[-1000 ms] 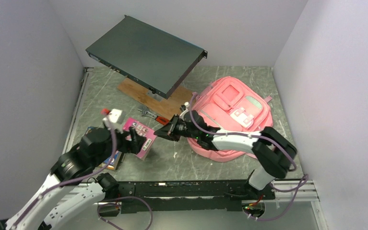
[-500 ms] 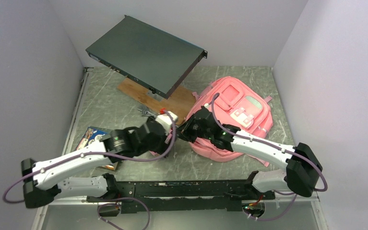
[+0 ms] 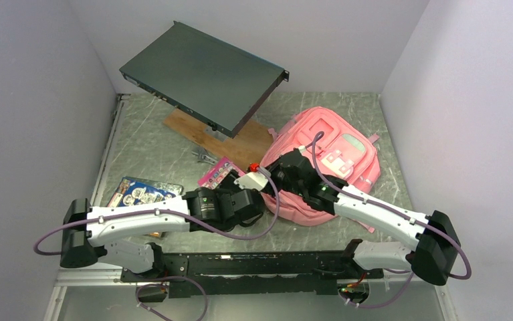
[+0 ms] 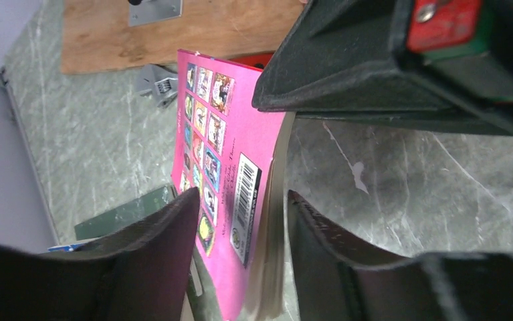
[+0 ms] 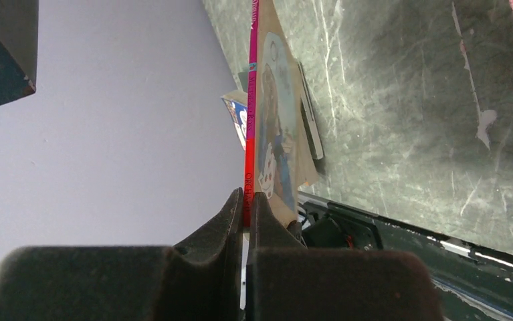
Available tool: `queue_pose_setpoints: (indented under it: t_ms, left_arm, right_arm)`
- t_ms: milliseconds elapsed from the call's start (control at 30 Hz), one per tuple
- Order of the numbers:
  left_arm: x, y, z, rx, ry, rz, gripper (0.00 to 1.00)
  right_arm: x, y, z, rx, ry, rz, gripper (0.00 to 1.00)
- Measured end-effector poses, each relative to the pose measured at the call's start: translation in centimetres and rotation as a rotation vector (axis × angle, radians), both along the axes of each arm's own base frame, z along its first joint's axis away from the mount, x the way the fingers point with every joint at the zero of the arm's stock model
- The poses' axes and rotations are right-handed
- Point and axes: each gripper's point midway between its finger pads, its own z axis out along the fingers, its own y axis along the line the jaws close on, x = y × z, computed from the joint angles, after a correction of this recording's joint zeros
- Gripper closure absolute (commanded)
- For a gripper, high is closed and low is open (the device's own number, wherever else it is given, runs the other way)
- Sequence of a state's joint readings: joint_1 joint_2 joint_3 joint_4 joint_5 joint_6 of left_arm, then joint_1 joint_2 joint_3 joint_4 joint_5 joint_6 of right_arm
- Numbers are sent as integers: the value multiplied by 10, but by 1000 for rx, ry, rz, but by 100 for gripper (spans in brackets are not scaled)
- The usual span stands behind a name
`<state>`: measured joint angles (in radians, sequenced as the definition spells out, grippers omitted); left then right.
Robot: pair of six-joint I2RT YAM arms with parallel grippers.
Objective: Pack the student bag
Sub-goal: Pick up the book from the center of the board.
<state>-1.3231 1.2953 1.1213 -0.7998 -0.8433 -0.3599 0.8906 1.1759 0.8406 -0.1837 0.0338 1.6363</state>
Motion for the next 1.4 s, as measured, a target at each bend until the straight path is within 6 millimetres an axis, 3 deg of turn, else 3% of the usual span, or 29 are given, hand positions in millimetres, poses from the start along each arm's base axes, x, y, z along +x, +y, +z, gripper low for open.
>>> queue_pose_setpoints:
  t_ms: [67, 200, 300, 333, 367, 433, 467, 567, 633, 833, 933, 1033, 1200, 1400]
  left_arm:
    - [2, -2, 0, 25, -17, 2, 64]
    - [4, -10, -5, 73, -20, -7, 67]
    - [5, -13, -8, 86, -16, -14, 87]
    - [5, -13, -7, 88, -18, -16, 96]
    - [6, -13, -7, 87, -21, -15, 100]
    - [6, -13, -6, 90, -23, -15, 100]
    - [5, -13, -7, 89, -23, -13, 100]
    - [4, -9, -6, 79, -17, 2, 100]
    - [2, -3, -2, 58, -14, 18, 100]
    - [3, 35, 29, -204, 43, 67, 100]
    - [4, 63, 43, -372, 58, 105, 100]
    - [-2, 76, 48, -475, 73, 100, 100]
    - [-3, 81, 54, -554, 95, 97, 100]
    - [-11, 73, 38, -596, 154, 72, 100]
  right_arm:
    - [1, -1, 0, 4, 8, -15, 100]
    - [2, -1, 1, 21, 28, -32, 100]
    - [2, -1, 1, 24, 32, -36, 100]
    - [3, -1, 1, 24, 32, -38, 93]
    - [3, -1, 1, 23, 30, -41, 77]
    - [4, -1, 1, 22, 29, -43, 45]
    - [4, -2, 1, 16, 21, -40, 34]
    - [5, -7, 6, -14, -47, -31, 11]
    - [5, -19, 13, -45, -132, -31, 3]
    - [8, -68, 14, -315, -471, 40, 1]
    - [10, -84, 2, -575, -610, 194, 1]
    - [15, -92, -9, -810, -660, 371, 1]
    - [34, -99, -26, -1113, -622, 589, 16]
    - [29, -108, -76, -1255, -522, 802, 32]
